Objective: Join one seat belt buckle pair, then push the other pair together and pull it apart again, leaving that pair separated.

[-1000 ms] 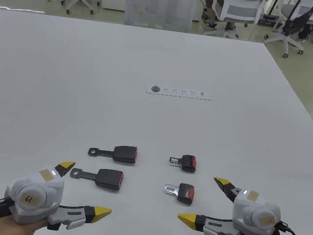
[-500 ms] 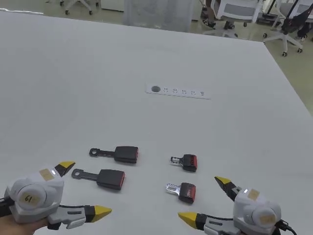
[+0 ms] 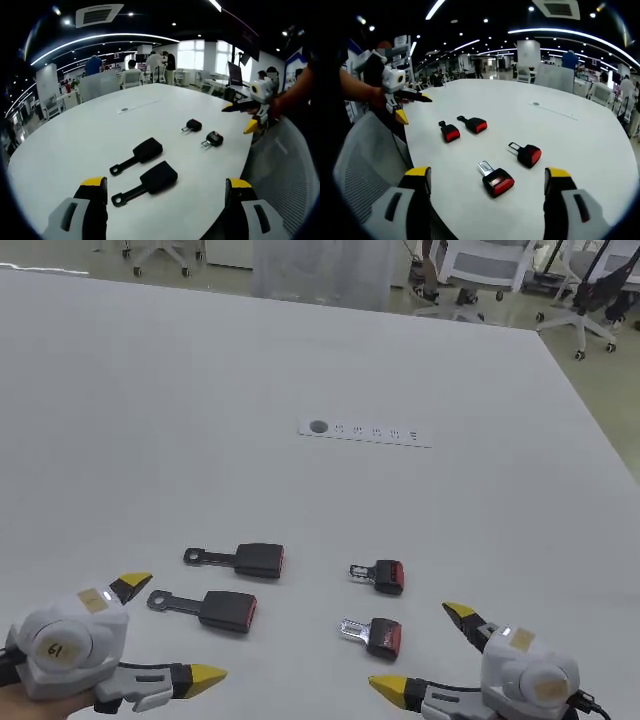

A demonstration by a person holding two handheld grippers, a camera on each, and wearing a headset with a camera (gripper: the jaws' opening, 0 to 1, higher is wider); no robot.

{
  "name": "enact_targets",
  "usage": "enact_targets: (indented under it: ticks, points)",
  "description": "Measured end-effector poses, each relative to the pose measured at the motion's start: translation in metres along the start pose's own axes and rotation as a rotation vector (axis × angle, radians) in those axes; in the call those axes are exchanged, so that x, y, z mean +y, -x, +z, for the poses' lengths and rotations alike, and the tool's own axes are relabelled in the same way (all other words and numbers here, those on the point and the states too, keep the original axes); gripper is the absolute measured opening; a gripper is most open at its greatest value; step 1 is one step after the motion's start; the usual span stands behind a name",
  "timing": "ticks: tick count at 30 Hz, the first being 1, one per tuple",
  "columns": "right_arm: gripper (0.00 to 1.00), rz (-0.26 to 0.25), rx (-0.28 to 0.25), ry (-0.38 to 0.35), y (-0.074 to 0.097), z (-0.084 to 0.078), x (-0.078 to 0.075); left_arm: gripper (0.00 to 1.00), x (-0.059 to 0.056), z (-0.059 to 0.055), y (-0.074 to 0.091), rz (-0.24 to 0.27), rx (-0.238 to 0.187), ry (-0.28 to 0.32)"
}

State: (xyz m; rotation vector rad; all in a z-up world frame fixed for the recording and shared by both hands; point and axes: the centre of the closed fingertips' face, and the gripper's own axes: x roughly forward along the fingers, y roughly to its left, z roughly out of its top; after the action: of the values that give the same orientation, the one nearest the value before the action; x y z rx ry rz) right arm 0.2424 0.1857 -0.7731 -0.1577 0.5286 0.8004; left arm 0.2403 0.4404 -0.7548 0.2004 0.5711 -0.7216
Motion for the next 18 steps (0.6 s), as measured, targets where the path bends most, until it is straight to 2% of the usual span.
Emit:
enact_targets:
  ticks: [18]
  points:
    - [0.95, -0.002, 0.002, 0.012, 0.0021, 0.0024, -0.0047, 1.0, 0.0003, 0.0031, 0.0005, 0.005, -0.01, 0.004]
